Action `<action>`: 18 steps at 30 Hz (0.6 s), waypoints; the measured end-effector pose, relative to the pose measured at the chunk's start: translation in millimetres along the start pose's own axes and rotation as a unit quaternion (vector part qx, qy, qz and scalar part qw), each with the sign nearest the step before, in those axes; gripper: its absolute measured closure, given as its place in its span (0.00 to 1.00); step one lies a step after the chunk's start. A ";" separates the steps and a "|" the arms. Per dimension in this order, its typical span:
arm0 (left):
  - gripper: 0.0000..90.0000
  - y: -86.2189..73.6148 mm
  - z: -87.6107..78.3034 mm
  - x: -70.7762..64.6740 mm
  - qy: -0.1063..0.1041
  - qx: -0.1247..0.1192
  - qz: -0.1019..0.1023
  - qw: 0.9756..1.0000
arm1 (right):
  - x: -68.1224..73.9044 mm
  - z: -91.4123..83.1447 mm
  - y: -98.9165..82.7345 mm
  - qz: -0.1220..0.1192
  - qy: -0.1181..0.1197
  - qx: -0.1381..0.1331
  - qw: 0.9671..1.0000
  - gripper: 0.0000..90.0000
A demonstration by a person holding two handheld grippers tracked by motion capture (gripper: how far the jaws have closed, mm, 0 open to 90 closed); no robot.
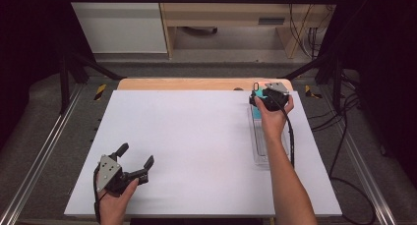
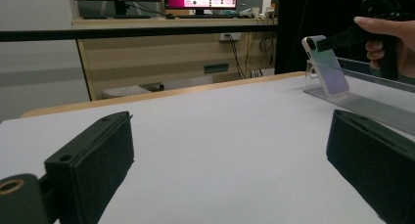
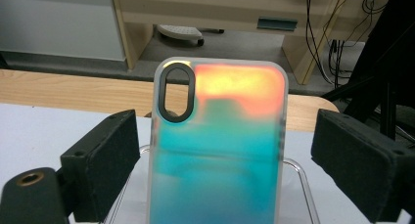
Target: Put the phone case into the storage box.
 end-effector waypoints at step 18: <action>0.03 0.1 -0.5 1.6 0.002 -0.002 -0.005 1.000 | 1.1 -9.8 6.5 -0.008 0.009 0.000 1.000 0.08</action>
Point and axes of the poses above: each handheld gripper's, and its own axes: z roughly forward along the jaws, y roughly out of its top, x roughly to its left, the point moved 5 cm from there along z, roughly forward along the jaws, and after that the axes turned 11 degrees about x, right-handed, at the moved point
